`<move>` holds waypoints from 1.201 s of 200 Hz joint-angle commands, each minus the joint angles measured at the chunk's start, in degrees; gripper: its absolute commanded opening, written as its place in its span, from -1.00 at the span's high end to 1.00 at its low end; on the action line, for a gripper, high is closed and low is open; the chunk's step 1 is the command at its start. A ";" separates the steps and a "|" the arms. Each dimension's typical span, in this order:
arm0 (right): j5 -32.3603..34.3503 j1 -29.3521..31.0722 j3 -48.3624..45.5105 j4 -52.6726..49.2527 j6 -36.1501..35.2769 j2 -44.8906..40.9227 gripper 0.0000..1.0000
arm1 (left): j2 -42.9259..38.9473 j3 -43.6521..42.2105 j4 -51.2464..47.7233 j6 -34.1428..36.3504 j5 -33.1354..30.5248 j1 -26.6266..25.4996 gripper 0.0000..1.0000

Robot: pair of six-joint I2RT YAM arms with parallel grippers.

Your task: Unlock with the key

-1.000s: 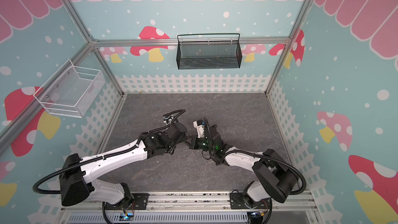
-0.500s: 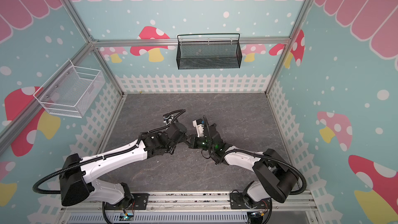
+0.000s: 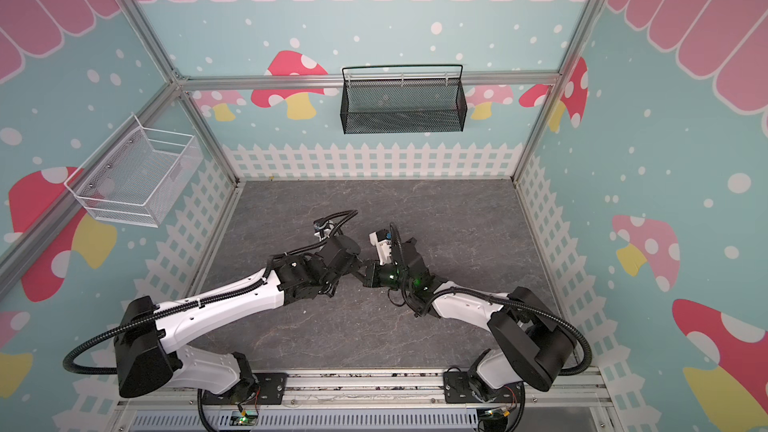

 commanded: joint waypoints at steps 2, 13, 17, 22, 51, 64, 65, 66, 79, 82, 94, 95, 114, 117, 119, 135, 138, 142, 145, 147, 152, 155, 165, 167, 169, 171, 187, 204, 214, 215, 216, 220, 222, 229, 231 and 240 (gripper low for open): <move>0.33 0.24 0.89 1.92 0.96 0.91 1.00 | -0.19 0.00 -0.38 -1.01 -1.04 0.32 1.00; 0.66 0.17 0.99 1.81 1.06 1.38 1.00 | -0.40 -0.25 -0.31 -1.15 -0.67 0.33 1.00; 0.73 0.15 0.91 1.97 1.20 1.51 1.00 | -0.49 -0.30 -0.32 -1.15 -0.58 0.32 1.00; 0.85 0.11 0.74 2.30 1.41 1.58 1.00 | -0.65 -0.49 -0.30 -1.15 -0.59 0.32 1.00; 0.96 -0.02 0.51 3.71 1.87 1.57 1.00 | -1.06 -1.22 -0.30 -1.02 -0.93 0.37 1.00; 0.12 -0.02 0.76 4.16 2.04 1.52 1.00 | -0.94 -1.36 -0.45 -1.06 -1.29 0.40 1.00; 0.05 -0.02 0.78 4.13 2.03 1.57 1.00 | -0.90 -1.38 -0.49 -1.07 -1.28 0.40 1.00; -0.07 -0.02 0.83 4.16 2.06 1.59 1.00 | -0.87 -1.40 -0.51 -1.07 -1.28 0.41 1.00; -0.82 -0.02 1.19 4.13 2.00 1.63 1.00 | -0.60 -1.05 -0.35 -0.91 -0.94 0.59 1.00; -0.81 -0.02 1.11 4.12 2.07 1.55 1.00 | -0.51 -0.93 -0.35 -0.77 -0.93 0.59 1.00; -0.66 0.00 0.78 4.21 2.36 1.19 1.00 | -0.24 -0.78 -0.50 -0.63 -0.93 0.59 1.00; -0.64 -0.01 0.74 4.20 2.41 1.18 1.00 | -0.24 -0.79 -0.47 -0.63 -0.97 0.59 1.00; -0.35 -0.23 0.33 4.15 2.73 1.08 1.00 | -0.24 -0.70 -0.40 -0.71 -0.77 0.59 1.00; -0.41 -0.32 0.11 4.21 2.94 1.13 1.00 | -0.23 -0.68 -0.37 -0.72 -0.77 0.59 1.00; -0.44 -0.41 -0.01 4.45 3.12 1.14 1.00 | -0.23 -0.68 -0.35 -0.72 -0.75 0.59 1.00; -1.04 -0.73 -1.15 7.91 4.91 1.39 1.00 | -0.24 -0.74 -0.69 -0.50 -1.04 0.54 1.00; -1.21 -0.73 -1.19 8.31 5.18 1.37 1.00 | -0.16 -0.74 -0.82 -0.47 -1.16 0.50 1.00; -1.39 -0.72 -1.09 8.54 5.41 1.47 1.00 | -0.11 -0.78 -0.95 -0.45 -1.27 0.50 1.00; -1.58 -0.73 -0.93 8.73 5.44 1.55 1.00 | -0.07 -0.75 -1.00 -0.45 -1.35 0.50 1.00; -1.84 -0.73 -0.90 8.70 5.48 1.64 1.00 | 0.00 -0.78 -1.15 -0.45 -1.43 0.52 1.00; -2.16 -0.71 -0.55 8.72 5.53 1.78 1.00 | 0.07 -0.75 -1.35 -0.45 -1.64 0.50 1.00; -2.41 -0.72 -0.37 8.73 5.57 1.82 1.00 | 0.11 -0.72 -1.54 -0.45 -1.77 0.50 1.00; -2.58 -0.73 -0.05 9.09 5.70 1.94 1.00 | 0.35 -0.79 -1.93 -0.45 -2.18 0.50 1.00; -2.63 -0.77 -0.05 9.08 5.71 1.87 1.00 | 0.37 -0.79 -1.97 -0.45 -2.23 0.50 1.00; -2.60 -0.74 0.04 9.08 5.71 1.85 1.00 | 0.44 -0.79 -2.01 -0.45 -2.30 0.50 1.00; -2.59 -0.73 0.04 8.99 5.71 1.87 1.00 | 0.50 -0.73 -2.13 -0.45 -2.37 0.50 1.00; -2.69 -0.73 0.51 8.96 5.71 2.24 1.00 | 0.81 -0.60 -2.19 -0.45 -2.10 0.50 1.00; -3.26 -0.72 1.15 8.95 5.71 3.00 1.00 | 1.55 -0.12 -2.35 0.14 -1.72 0.41 1.00; -3.20 -0.68 1.35 8.84 5.58 3.14 1.00 | 1.99 0.17 -2.84 0.16 -1.89 0.41 1.00; -3.14 -0.71 1.34 8.84 5.56 3.13 1.00 | 2.02 0.17 -2.83 0.16 -1.89 0.41 1.00; -3.12 -0.72 1.33 8.80 5.50 3.12 1.00 | 2.03 0.22 -2.91 0.16 -1.89 0.41 1.00; -2.92 -0.68 1.30 8.47 5.25 3.06 1.00 | 2.05 0.24 -3.00 0.16 -1.82 0.41 1.00; -2.76 -0.76 1.26 8.24 5.15 2.99 1.00 | 2.11 0.28 -3.03 0.16 -1.81 0.41 1.00; -1.97 -0.77 1.16 7.23 4.54 2.75 1.00 | 2.00 0.30 -3.13 0.33 -1.48 0.41 1.00; -1.73 -0.80 1.13 6.90 4.34 2.60 1.00 | 1.97 0.29 -3.22 0.34 -1.46 0.41 1.00; -0.84 -0.89 0.87 6.03 3.72 2.16 1.00 | 1.80 0.28 -3.39 0.56 -1.35 0.41 1.00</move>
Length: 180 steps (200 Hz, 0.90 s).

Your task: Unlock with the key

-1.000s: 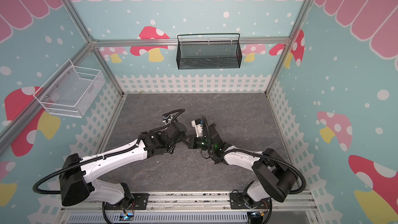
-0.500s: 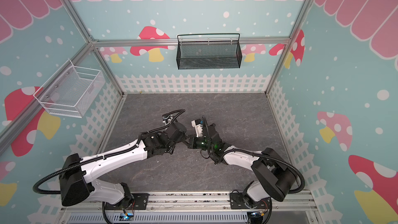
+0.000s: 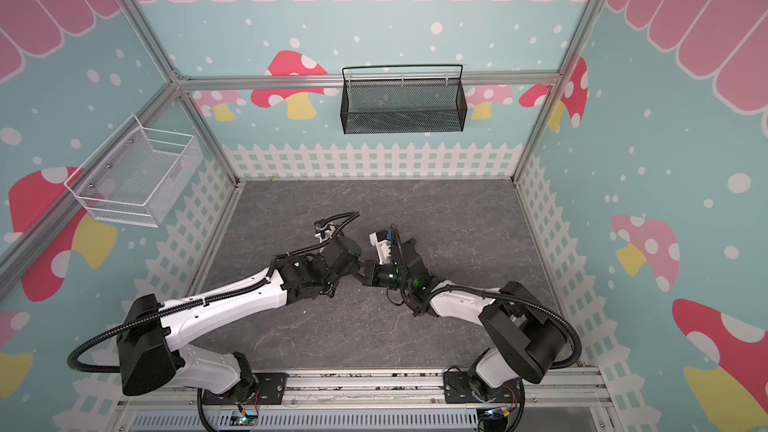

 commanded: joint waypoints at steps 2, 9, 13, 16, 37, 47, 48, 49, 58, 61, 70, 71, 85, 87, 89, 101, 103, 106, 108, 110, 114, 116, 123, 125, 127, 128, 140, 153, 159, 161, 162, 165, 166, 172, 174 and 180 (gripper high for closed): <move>1.35 -0.44 1.17 1.55 -1.03 -1.00 1.00 | 0.54 0.79 -2.85 0.29 -0.75 0.17 1.00; 1.77 -0.50 0.98 1.37 -1.13 -1.35 1.00 | 0.45 0.83 -3.35 0.27 -0.77 0.25 1.00; 1.78 -0.43 0.96 1.37 -1.21 -1.49 1.00 | 0.41 0.86 -3.56 0.19 -0.82 0.22 1.00; 1.76 -0.49 1.01 1.46 -1.21 -1.56 1.00 | 0.37 0.93 -3.78 0.21 -0.84 0.26 1.00; 1.20 -0.42 1.24 1.24 -1.43 -1.72 1.00 | 0.47 0.94 -4.61 -0.03 -0.84 0.47 1.00; 1.46 -0.42 1.23 0.61 -1.79 -2.03 1.00 | 0.49 0.98 -4.93 -0.33 -0.93 0.69 1.00; 1.55 -0.42 1.27 0.55 -1.82 -2.03 1.00 | 0.47 0.92 -5.00 -0.38 -0.93 0.72 1.00; 1.60 -0.47 1.28 0.43 -1.88 -2.11 1.00 | 0.46 0.89 -5.04 -0.40 -0.93 0.77 1.00; 2.01 -0.43 1.41 -0.68 -2.48 -2.44 1.00 | 0.36 0.80 -5.21 -0.68 -0.93 0.91 1.00; 2.20 -0.38 1.46 -1.07 -2.62 -2.62 1.00 | 0.32 0.73 -5.13 -0.69 -0.85 0.98 1.00; 2.96 -0.33 1.57 -2.30 -3.31 -3.06 1.00 | 0.20 0.73 -5.17 -0.69 -0.84 1.04 1.00; 3.01 -0.33 1.57 -2.40 -3.37 -3.11 1.00 | 0.19 0.70 -5.17 -0.74 -0.84 1.07 1.00; 3.83 -0.12 1.52 -3.12 -3.73 -3.55 1.00 | 0.03 0.65 -5.21 -1.39 -0.76 1.09 1.00; 3.97 -0.08 1.53 -3.13 -3.70 -3.52 1.00 | 0.02 0.63 -5.20 -1.61 -0.71 1.09 1.00; 4.05 0.04 1.56 -3.12 -3.74 -3.54 1.00 | 0.01 0.66 -5.22 -1.80 -0.63 1.09 1.00; 4.00 0.68 2.16 -3.04 -3.81 -2.84 1.00 | 0.08 0.81 -4.91 -2.65 0.03 1.09 1.00; 3.86 0.76 2.26 -3.00 -3.75 -2.73 1.00 | 0.09 0.89 -4.88 -2.83 0.15 1.09 1.00; 3.78 1.01 2.37 -2.79 -3.51 -2.37 1.00 | 0.22 0.98 -4.89 -3.13 0.21 1.09 1.00; 3.76 1.12 2.36 -2.59 -3.43 -2.26 1.00 | 0.19 1.02 -4.90 -3.41 0.21 1.09 1.00; 3.76 1.14 2.40 -2.45 -3.34 -2.23 1.00 | 0.21 1.03 -4.86 -3.64 0.28 1.09 1.00; 3.83 1.34 2.28 -1.91 -3.12 -2.10 1.00 | 0.19 1.11 -4.87 -4.24 0.30 1.09 1.00; 3.84 1.51 2.27 -1.82 -3.09 -1.93 1.00 | 0.19 1.09 -4.78 -4.52 0.30 1.09 1.00; 3.84 1.76 2.39 -1.61 -2.98 -1.58 1.00 | 0.02 0.99 -4.50 -5.25 0.30 1.09 1.00; 3.78 1.82 2.41 -1.59 -2.88 -1.45 1.00 | -0.05 0.98 -4.45 -5.39 0.30 1.09 1.00; 3.65 1.85 2.48 -1.50 -2.88 -1.39 1.00 | -0.14 0.95 -4.15 -5.47 0.30 1.09 1.00; 3.61 1.86 2.51 -1.51 -2.85 -1.35 1.00 | -0.19 0.90 -4.04 -5.45 0.30 1.09 1.00; 3.12 1.95 2.14 -1.21 -2.62 -1.05 1.00 | -0.63 0.77 -3.11 -5.69 0.38 1.39 1.00; 2.63 2.29 1.59 -0.87 -2.62 -0.98 1.00 | -1.10 0.60 -2.30 -6.09 1.66 2.36 1.00; 2.37 2.50 1.58 -1.14 -2.89 -0.91 1.00 | -1.34 0.50 -1.74 -5.99 2.30 2.82 1.00; 2.31 2.55 1.57 -1.28 -2.90 -0.91 1.00 | -1.45 0.37 -1.56 -6.02 2.49 2.97 1.00; 2.28 2.60 1.57 -1.36 -2.95 -0.85 1.00 | -1.47 0.39 -1.47 -5.99 2.54 3.04 1.00; 2.26 2.65 1.58 -1.62 -2.95 -0.83 1.00 | -1.59 0.33 -1.29 -6.07 2.65 3.17 1.00; 2.26 2.65 1.57 -1.66 -2.97 -0.81 1.00 | -1.63 0.33 -1.25 -6.10 2.62 3.19 1.00; 2.29 2.73 1.40 -1.94 -3.04 -0.86 1.00 | -1.81 0.24 -1.18 -6.24 2.50 3.37 1.00; 2.40 2.74 1.31 -1.98 -2.94 -0.87 1.00 | -1.89 0.26 -1.14 -6.28 2.46 3.42 1.00; 2.76 2.70 0.89 -2.03 -2.88 -1.03 1.00 | -2.08 0.24 -1.04 -6.28 2.41 3.51 1.00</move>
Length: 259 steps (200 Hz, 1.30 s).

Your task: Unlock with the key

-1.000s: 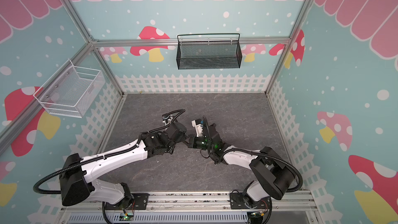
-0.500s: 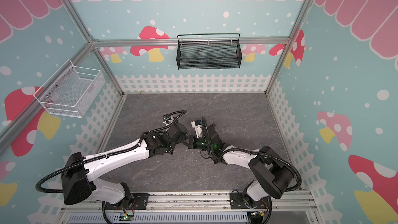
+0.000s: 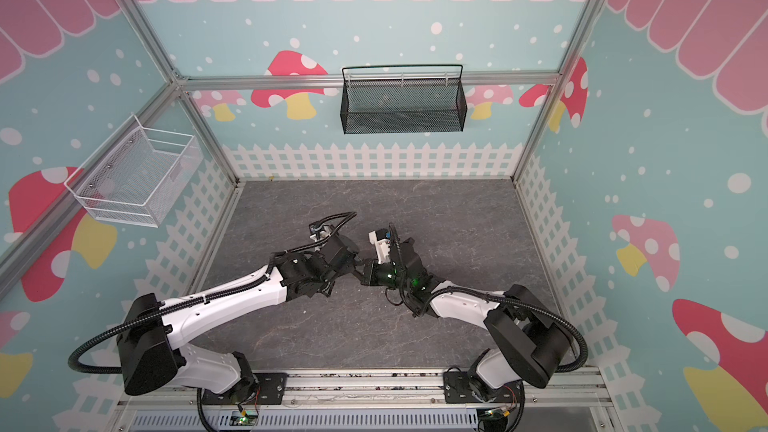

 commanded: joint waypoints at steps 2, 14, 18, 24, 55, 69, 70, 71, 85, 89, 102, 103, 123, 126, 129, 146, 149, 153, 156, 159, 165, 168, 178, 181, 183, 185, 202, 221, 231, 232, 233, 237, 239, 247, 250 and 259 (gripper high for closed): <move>-1.00 1.24 -0.25 0.55 0.12 0.64 1.00 | -2.12 0.19 2.75 -2.42 0.51 0.92 1.00; 0.07 1.25 -1.01 0.41 0.29 0.14 1.00 | -2.63 0.18 2.88 -2.48 0.60 1.11 1.00; 0.26 1.26 -1.12 0.34 0.32 -0.09 1.00 | -2.74 0.22 2.88 -2.47 0.54 1.12 1.00; 0.56 1.26 -1.30 0.08 0.21 -0.22 1.00 | -3.06 0.02 2.96 -2.51 0.59 1.20 1.00; -0.96 1.26 0.15 -0.54 -0.19 1.50 1.00 | -4.25 -0.45 3.26 -2.65 0.75 1.48 1.00; -1.57 1.21 1.13 0.01 -0.28 2.21 1.00 | -4.51 -0.55 3.42 -2.77 1.36 1.48 1.00; -1.54 1.23 1.14 0.01 -0.32 2.21 1.00 | -4.51 -0.59 3.45 -2.84 1.38 1.48 1.00; -1.44 1.24 1.24 0.01 -0.38 2.21 1.00 | -4.51 -0.62 3.46 -2.87 1.43 1.48 1.00; -0.84 1.25 2.30 -0.17 -1.25 1.87 1.00 | -4.52 -0.82 3.65 -2.92 1.57 1.47 1.00; -0.82 1.26 2.66 -0.44 -1.50 1.94 1.00 | -4.52 -0.94 3.61 -2.95 1.48 1.48 1.00; -0.75 1.26 3.38 -0.96 -1.75 2.32 1.00 | -4.52 -1.19 3.69 -3.03 1.48 1.43 1.00; -0.74 1.26 3.41 -1.00 -1.75 2.35 1.00 | -4.56 -1.22 3.72 -3.01 1.52 1.41 1.00; -1.24 1.26 3.58 -0.20 -1.16 2.61 1.00 | -4.42 -1.45 3.73 -2.90 1.24 1.43 1.00; -1.38 1.26 3.65 -0.02 -1.07 2.63 1.00 | -4.42 -1.47 3.78 -2.99 1.14 1.45 1.00; -1.35 1.24 3.69 0.01 -1.05 2.65 1.00 | -4.38 -1.51 3.73 -2.91 1.05 1.48 1.00; -1.19 1.26 3.61 0.02 -1.06 2.45 1.00 | -4.18 -1.33 3.73 -2.70 1.19 1.48 1.00; -1.11 1.26 3.61 -0.03 -1.07 2.42 1.00 | -4.17 -1.33 3.71 -2.71 1.29 1.48 1.00; -0.96 1.26 3.67 -0.19 -1.15 2.46 1.00 | -4.16 -1.30 3.72 -2.71 1.37 1.48 1.00; -0.85 1.21 3.62 -0.38 -1.26 2.46 1.00 | -4.16 -1.27 3.74 -2.76 1.45 1.48 1.00; -0.75 1.18 3.66 -0.59 -1.24 2.49 1.00 | -4.16 -1.26 3.78 -2.79 1.54 1.48 1.00; -0.39 1.17 3.54 -0.84 -1.28 2.57 1.00 | -4.25 -1.23 3.86 -2.81 1.69 1.48 1.00; -0.17 1.17 3.52 -0.86 -1.25 2.60 1.00 | -4.25 -1.21 3.93 -2.81 1.71 1.48 1.00; -0.29 1.08 3.39 -0.71 -1.18 3.04 1.00 | -4.36 -1.32 4.09 -2.62 1.83 1.48 1.00; -0.33 1.08 3.42 -0.71 -1.19 3.20 1.00 | -4.39 -1.34 4.08 -2.57 1.81 1.48 1.00; -0.41 1.08 3.48 -0.76 -1.18 3.23 1.00 | -4.42 -1.28 4.09 -2.56 1.82 1.48 1.00; -0.39 1.08 3.49 -0.84 -1.19 3.28 1.00 | -4.40 -1.26 4.09 -2.56 1.89 1.48 1.00; -0.33 1.07 3.70 -0.70 -1.39 3.55 1.00 | -4.52 -1.31 4.09 -2.60 2.01 1.42 1.00; 0.14 1.08 4.28 -1.21 -1.87 3.33 1.00 | -4.60 -1.52 4.08 -2.86 2.10 1.44 1.00; 0.32 1.08 4.53 -1.64 -1.97 3.26 1.00 | -4.76 -1.68 4.17 -2.90 1.93 1.43 1.00; 0.32 1.08 4.56 -1.65 -1.99 3.22 1.00 | -4.82 -1.73 4.17 -2.91 1.92 1.45 1.00; 0.41 1.08 4.57 -1.65 -1.96 3.20 1.00 | -4.84 -1.76 4.18 -2.86 1.92 1.47 1.00; 0.37 1.00 4.54 -1.65 -1.90 3.09 1.00 | -4.85 -1.83 4.22 -2.90 1.92 1.45 1.00; 0.47 0.99 4.55 -1.65 -1.86 2.98 1.00 | -4.93 -1.86 4.23 -2.86 1.92 1.47 1.00; 0.66 0.90 4.34 -1.53 -1.97 2.56 1.00 | -4.96 -1.94 4.26 -2.80 2.00 1.40 1.00; 0.74 0.90 4.32 -1.54 -1.98 2.45 1.00 | -4.92 -2.02 4.26 -2.76 1.94 1.46 1.00; 0.83 0.90 4.46 -1.69 -2.19 1.91 1.00 | -4.87 -2.19 4.23 -2.84 1.70 1.41 1.00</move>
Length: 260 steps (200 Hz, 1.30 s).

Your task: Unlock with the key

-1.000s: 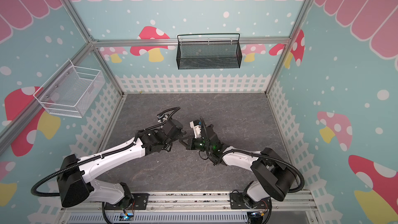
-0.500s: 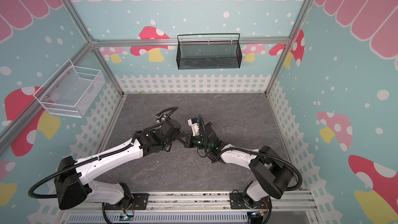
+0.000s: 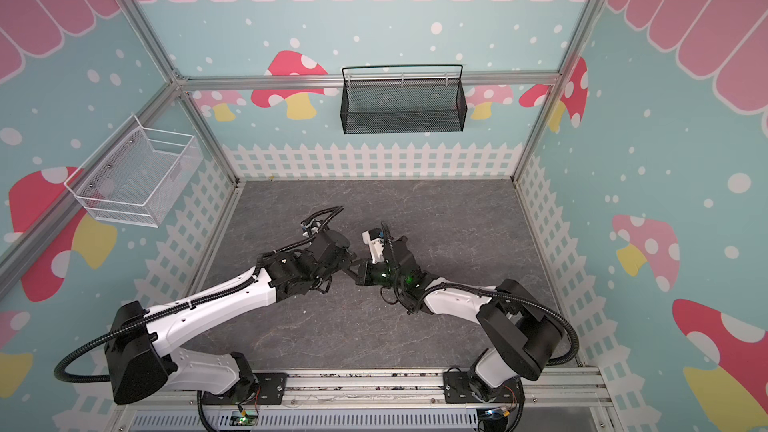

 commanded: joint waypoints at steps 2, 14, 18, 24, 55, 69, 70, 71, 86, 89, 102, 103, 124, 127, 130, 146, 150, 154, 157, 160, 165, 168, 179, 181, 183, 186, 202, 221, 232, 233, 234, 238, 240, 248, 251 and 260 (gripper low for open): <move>0.96 -0.01 1.53 -0.44 -0.62 -1.21 1.00 | -1.24 -0.86 0.63 -1.08 -0.83 0.17 1.00; 0.67 -0.01 1.58 -0.47 -0.72 -1.60 1.00 | -1.23 -0.91 0.64 -1.04 -1.02 0.23 1.00; 0.57 -0.02 1.64 -0.61 -0.75 -1.64 1.00 | -1.24 -0.95 0.60 -1.00 -1.06 0.23 1.00; 0.50 -0.02 1.67 -0.84 -0.81 -1.78 1.00 | -1.15 -0.80 0.62 -0.84 -1.13 0.19 1.00; 1.00 -0.10 1.23 -1.14 -0.75 -1.86 1.00 | -1.41 -1.01 0.59 -0.86 -1.08 0.21 1.00; 1.14 -0.10 1.40 -1.07 -0.75 -1.49 1.00 | -1.59 -0.96 0.64 -0.91 -0.75 0.20 1.00; 1.14 -0.10 1.39 -1.07 -0.75 -1.49 1.00 | -1.59 -0.96 0.59 -0.95 -0.73 0.22 1.00; 1.14 -0.10 1.44 -1.07 -0.71 -1.40 1.00 | -1.59 -0.96 0.57 -1.01 -0.67 0.23 1.00; 0.62 -0.11 1.91 -0.37 -0.48 -0.53 1.00 | -1.59 -0.84 0.73 -1.06 -0.04 0.15 1.00; 0.49 -0.11 1.98 -0.18 -0.33 -0.39 1.00 | -1.59 -0.79 0.76 -1.05 0.04 0.11 1.00; 0.01 -0.10 2.65 0.12 -0.23 0.13 1.00 | -1.30 -0.73 0.81 -1.02 0.24 -0.07 1.00; 0.00 -0.10 2.72 0.19 -0.23 0.16 1.00 | -1.31 -0.71 0.81 -1.00 0.25 -0.05 1.00; -0.62 -0.10 3.53 0.36 -0.25 0.23 1.00 | -1.02 -0.74 0.81 -0.95 0.35 -0.11 1.00; -0.66 -0.10 3.62 0.39 -0.24 0.27 1.00 | -0.98 -0.83 0.81 -0.90 0.35 -0.04 1.00; -0.64 -0.12 3.59 0.27 -0.35 0.19 1.00 | -0.98 -0.85 0.81 -0.90 0.35 -0.03 1.00; -0.60 -0.25 3.64 0.14 -0.52 0.21 1.00 | -1.06 -0.88 0.99 -0.90 0.76 -0.11 1.00; -0.77 -0.56 3.63 0.12 -0.42 0.28 1.00 | -1.06 -0.90 0.93 -0.89 0.79 -0.18 1.00; -1.04 -0.89 3.44 0.06 -0.33 0.22 1.00 | -1.13 -0.91 1.01 -0.67 0.77 -0.25 1.00; -1.15 -1.16 3.32 0.14 -0.23 0.03 1.00 | -1.14 -0.93 0.92 -0.51 0.66 -0.38 1.00; -1.29 -1.42 3.18 0.23 -0.16 -0.06 1.00 | -1.23 -1.01 0.89 -0.31 0.55 -0.45 1.00; -1.24 -1.84 2.92 0.38 -0.06 -0.53 1.00 | -1.32 -1.07 0.75 -0.13 0.29 -0.55 1.00; -1.24 -2.12 2.76 0.34 -0.13 -0.80 1.00 | -1.40 -1.08 0.61 -0.04 0.26 -0.56 1.00; -1.03 -2.56 2.66 0.15 -0.62 -1.85 1.00 | -1.43 -1.24 0.16 0.40 0.13 -0.64 1.00; -1.03 -2.63 2.63 -0.04 -0.72 -1.95 1.00 | -1.44 -1.29 0.08 0.50 0.10 -0.64 1.00; -0.92 -2.64 2.69 -0.15 -0.92 -2.17 1.00 | -1.40 -1.24 -0.03 0.64 -0.02 -0.64 1.00; -0.97 -2.65 2.81 -0.33 -1.08 -2.33 1.00 | -1.34 -1.23 -0.23 0.74 -0.19 -0.64 1.00; -1.79 -2.61 3.40 -0.87 -1.52 -2.73 1.00 | -0.78 -1.11 -1.41 0.92 -1.20 -0.64 1.00; -2.10 -2.65 3.24 -0.73 -1.27 -2.73 1.00 | -0.80 -1.09 -1.40 0.10 -0.69 -0.64 1.00; -2.03 -2.65 3.09 -0.71 -1.34 -2.54 1.00 | -0.77 -0.87 -0.78 0.56 -0.10 -0.65 1.00; -2.07 -2.65 3.07 -0.71 -1.36 -2.54 1.00 | -0.74 -0.87 -0.82 0.62 -0.10 -0.65 1.00; -2.05 -2.65 3.07 -0.67 -1.41 -2.54 1.00 | -0.73 -0.82 -0.84 0.70 -0.09 -0.73 1.00; -2.11 -2.64 3.06 -0.78 -1.46 -2.68 1.00 | -0.64 -0.60 -0.91 1.13 -0.09 -0.72 1.00; -2.11 -2.69 3.06 -0.80 -1.52 -2.71 1.00 | -0.63 -0.51 -0.94 1.26 -0.16 -0.73 1.00; -2.07 -2.65 3.00 -0.97 -1.75 -3.04 1.00 | -0.62 -0.48 -1.25 1.69 -0.50 -0.77 1.00; -2.05 -2.65 2.93 -0.94 -1.72 -3.22 1.00 | -0.70 -0.47 -1.48 1.66 -0.65 -0.74 1.00; -1.98 -2.75 2.89 -1.21 -1.92 -3.60 1.00 | -0.72 -0.50 -1.88 1.91 -1.13 -0.73 1.00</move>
